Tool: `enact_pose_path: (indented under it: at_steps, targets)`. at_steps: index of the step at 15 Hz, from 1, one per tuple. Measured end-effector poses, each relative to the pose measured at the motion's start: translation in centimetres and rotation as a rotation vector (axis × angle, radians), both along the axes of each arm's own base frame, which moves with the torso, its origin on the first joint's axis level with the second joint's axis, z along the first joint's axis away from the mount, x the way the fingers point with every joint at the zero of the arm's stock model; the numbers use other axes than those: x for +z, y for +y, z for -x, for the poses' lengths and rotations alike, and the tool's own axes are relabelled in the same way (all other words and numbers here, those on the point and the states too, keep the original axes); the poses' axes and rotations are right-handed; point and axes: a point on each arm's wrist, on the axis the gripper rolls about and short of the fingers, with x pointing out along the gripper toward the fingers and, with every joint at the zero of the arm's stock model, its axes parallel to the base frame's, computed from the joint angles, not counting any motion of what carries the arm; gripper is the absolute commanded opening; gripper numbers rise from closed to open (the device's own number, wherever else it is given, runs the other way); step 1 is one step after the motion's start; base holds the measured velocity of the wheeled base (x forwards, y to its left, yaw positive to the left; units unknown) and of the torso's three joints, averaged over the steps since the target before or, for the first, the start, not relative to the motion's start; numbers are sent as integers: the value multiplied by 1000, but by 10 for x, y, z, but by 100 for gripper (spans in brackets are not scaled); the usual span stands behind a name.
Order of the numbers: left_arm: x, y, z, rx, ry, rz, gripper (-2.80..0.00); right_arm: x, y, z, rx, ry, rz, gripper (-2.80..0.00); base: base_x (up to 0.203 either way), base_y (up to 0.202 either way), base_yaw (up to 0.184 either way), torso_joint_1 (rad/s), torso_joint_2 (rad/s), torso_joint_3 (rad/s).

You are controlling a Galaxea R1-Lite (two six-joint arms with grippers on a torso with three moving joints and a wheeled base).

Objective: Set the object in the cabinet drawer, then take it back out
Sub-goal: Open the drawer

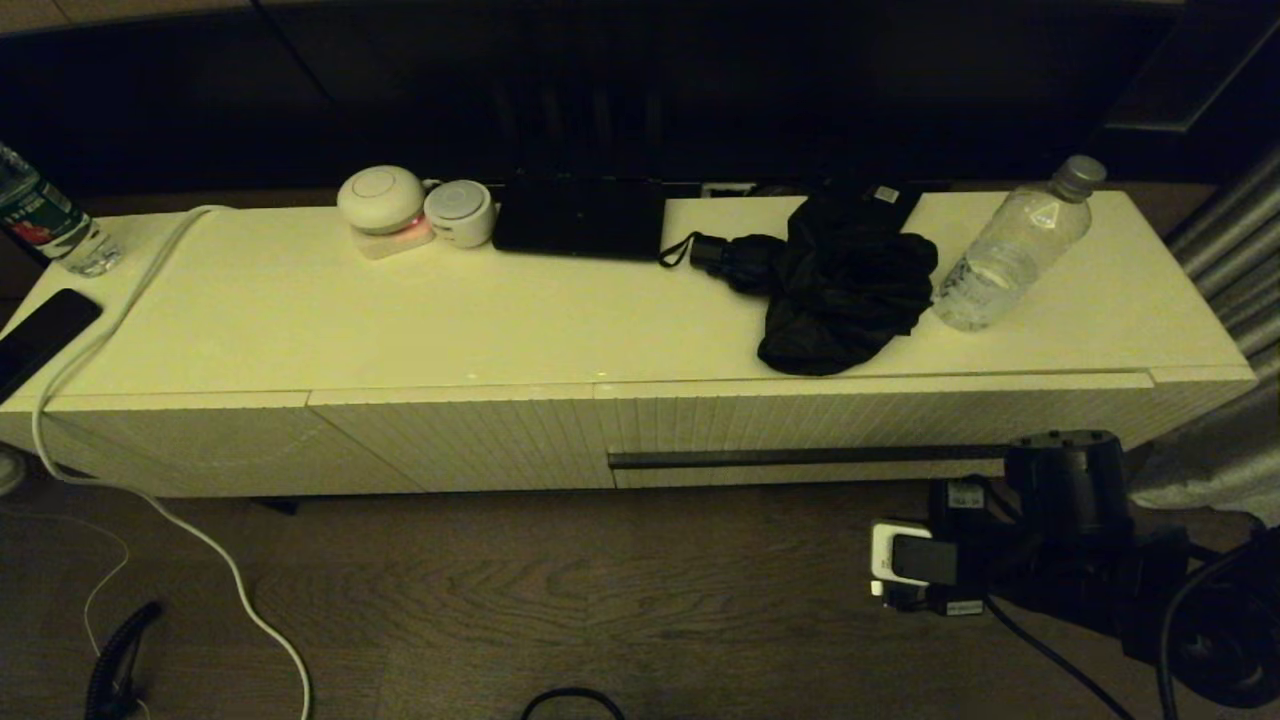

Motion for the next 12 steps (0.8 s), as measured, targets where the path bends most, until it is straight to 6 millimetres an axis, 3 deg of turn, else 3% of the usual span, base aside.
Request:
enact_pose_path:
  at_steps: [9, 12]
  targets:
    - [0, 0, 0, 0, 0, -1, -280, -14, -7, 6, 39, 86, 104, 0, 0, 0, 0, 0, 0, 0]
    - [0, 0, 0, 0, 0, 0, -280, -21, -5, -1, 56, 110, 126, 0, 0, 0, 0, 0, 0, 0]
